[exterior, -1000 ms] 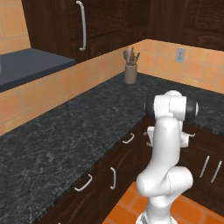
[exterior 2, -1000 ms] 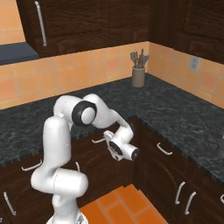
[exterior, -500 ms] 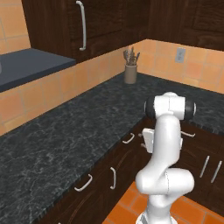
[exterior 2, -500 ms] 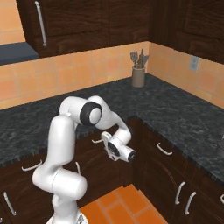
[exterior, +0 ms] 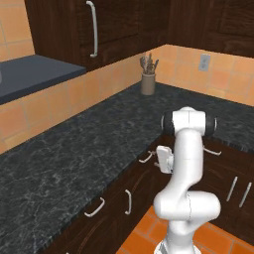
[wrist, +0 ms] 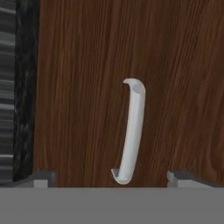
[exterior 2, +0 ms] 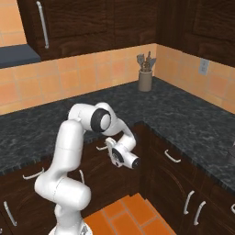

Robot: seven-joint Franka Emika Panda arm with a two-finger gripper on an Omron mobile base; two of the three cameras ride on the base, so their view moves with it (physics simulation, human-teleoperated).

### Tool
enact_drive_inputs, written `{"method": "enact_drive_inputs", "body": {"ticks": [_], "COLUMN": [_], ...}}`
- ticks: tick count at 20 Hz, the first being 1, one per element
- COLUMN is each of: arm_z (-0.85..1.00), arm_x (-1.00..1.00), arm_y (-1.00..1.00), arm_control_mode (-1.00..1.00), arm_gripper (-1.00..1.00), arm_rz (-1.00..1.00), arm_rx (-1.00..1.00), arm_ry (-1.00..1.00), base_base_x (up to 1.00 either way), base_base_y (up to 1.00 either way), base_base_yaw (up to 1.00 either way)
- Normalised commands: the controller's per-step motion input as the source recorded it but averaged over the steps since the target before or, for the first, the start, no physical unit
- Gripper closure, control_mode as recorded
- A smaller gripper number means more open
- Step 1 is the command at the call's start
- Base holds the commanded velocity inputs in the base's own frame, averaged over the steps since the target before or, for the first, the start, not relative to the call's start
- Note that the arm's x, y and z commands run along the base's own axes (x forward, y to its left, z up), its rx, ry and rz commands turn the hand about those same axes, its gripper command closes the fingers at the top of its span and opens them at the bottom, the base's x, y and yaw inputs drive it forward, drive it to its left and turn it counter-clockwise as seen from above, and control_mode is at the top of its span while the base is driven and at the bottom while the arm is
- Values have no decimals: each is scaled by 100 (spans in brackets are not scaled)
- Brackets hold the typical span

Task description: Take a straw from the drawer in front and place it inside the glass cup on the dining counter.

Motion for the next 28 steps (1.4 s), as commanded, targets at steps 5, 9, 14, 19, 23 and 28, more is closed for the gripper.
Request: {"method": "enact_drive_inputs", "body": {"ticks": [5,9,14,19,23,28], "arm_z": [-23,-29,-32,-42,-44,-16], "arm_x": [35,36,37,35,45,21], "arm_y": [18,19,20,21,65,96], "arm_control_mode": [-100,-100,-100,-100,-100,-100], "arm_gripper": [-100,-100,-100,-100,100,100], "arm_rz": [0,0,0,0,-2,-15], "arm_rx": [0,0,0,0,-12,-57], "arm_ry": [0,2,0,2,12,35], "base_base_x": [0,0,0,0,0,0], "base_base_y": [0,0,0,0,0,0], "base_base_yaw": [0,0,0,0,0,0]}}
